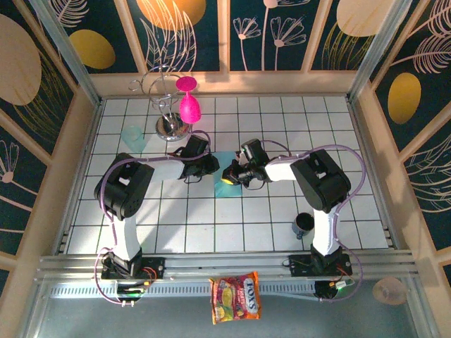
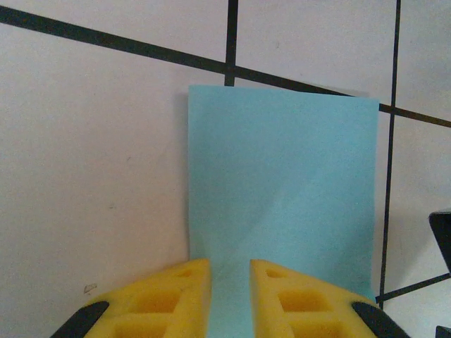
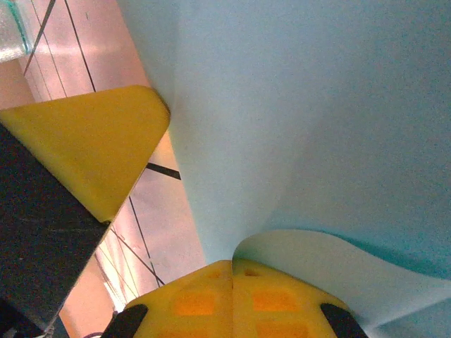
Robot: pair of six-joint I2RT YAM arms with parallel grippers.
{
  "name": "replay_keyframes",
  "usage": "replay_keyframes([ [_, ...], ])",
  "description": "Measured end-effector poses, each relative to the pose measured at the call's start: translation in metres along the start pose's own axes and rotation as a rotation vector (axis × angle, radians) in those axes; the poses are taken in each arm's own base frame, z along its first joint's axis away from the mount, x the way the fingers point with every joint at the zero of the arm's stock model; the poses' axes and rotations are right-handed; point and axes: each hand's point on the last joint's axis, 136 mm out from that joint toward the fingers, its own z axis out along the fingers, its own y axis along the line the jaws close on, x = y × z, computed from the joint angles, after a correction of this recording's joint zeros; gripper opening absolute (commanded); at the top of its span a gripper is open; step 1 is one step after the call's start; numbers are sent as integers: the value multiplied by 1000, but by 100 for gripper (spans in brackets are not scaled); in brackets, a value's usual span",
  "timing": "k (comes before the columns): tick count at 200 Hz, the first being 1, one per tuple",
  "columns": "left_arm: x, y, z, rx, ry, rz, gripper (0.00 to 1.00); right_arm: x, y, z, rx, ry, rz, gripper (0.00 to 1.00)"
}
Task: Fold a paper plane with a square sheet of paper (pick it up from the middle)
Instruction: Fold the triangle a second time at the center of the table.
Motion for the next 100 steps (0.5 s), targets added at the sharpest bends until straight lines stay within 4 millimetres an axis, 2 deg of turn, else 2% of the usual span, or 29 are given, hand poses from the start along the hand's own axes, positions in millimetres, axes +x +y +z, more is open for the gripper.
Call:
replay_keyframes([
  [100, 1, 0, 0, 3, 1, 0, 23, -1, -1, 2, 13, 8, 7, 0],
])
